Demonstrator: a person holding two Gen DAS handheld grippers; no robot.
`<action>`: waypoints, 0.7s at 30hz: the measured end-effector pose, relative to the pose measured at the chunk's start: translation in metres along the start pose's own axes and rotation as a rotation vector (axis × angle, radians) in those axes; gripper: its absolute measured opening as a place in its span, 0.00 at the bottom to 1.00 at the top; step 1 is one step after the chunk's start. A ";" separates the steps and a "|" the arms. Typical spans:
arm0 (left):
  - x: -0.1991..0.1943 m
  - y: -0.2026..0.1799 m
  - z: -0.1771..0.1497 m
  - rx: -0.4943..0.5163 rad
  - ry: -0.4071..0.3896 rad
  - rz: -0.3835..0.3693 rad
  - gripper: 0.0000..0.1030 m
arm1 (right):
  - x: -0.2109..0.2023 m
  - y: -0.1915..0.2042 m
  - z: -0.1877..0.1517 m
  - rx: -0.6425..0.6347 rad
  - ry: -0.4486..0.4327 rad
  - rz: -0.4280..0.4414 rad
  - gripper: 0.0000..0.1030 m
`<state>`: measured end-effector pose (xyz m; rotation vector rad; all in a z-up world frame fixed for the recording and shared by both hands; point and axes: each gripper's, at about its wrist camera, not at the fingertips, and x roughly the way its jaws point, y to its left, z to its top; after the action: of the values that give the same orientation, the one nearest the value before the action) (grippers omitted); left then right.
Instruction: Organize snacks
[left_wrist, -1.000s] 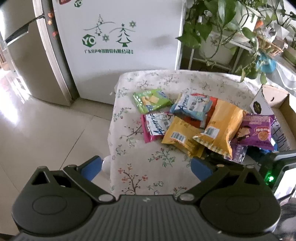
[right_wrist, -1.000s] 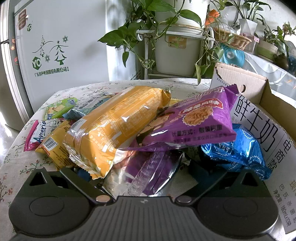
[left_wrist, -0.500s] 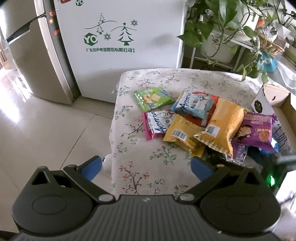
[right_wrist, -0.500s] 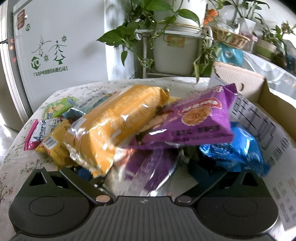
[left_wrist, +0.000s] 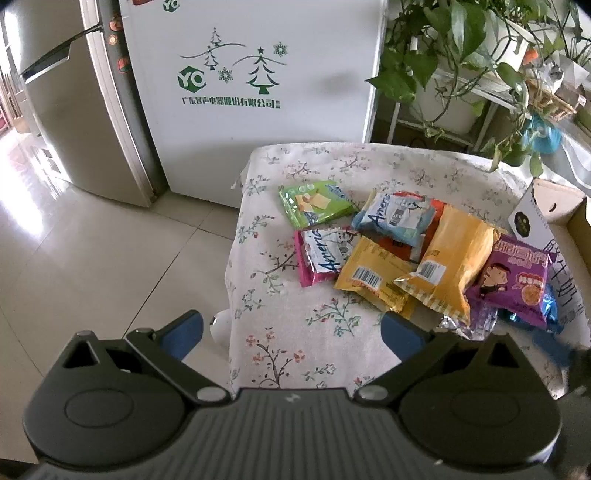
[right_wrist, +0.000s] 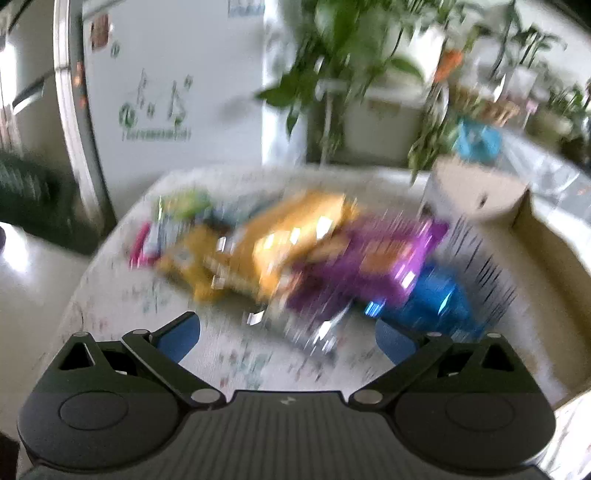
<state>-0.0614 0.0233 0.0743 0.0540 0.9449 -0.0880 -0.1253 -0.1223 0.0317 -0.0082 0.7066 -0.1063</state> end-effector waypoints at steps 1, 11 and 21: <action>-0.001 -0.001 -0.001 0.001 -0.002 0.000 0.99 | -0.005 -0.005 0.006 0.017 -0.037 0.004 1.00; -0.001 -0.007 0.001 0.015 0.007 -0.016 0.99 | 0.001 -0.047 0.042 0.154 -0.042 -0.102 1.00; 0.014 -0.020 0.006 0.040 0.118 -0.018 0.99 | 0.041 -0.049 0.062 0.231 0.329 0.171 1.00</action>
<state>-0.0501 0.0017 0.0662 0.0886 1.0614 -0.1220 -0.0587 -0.1771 0.0548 0.2963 1.0163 -0.0249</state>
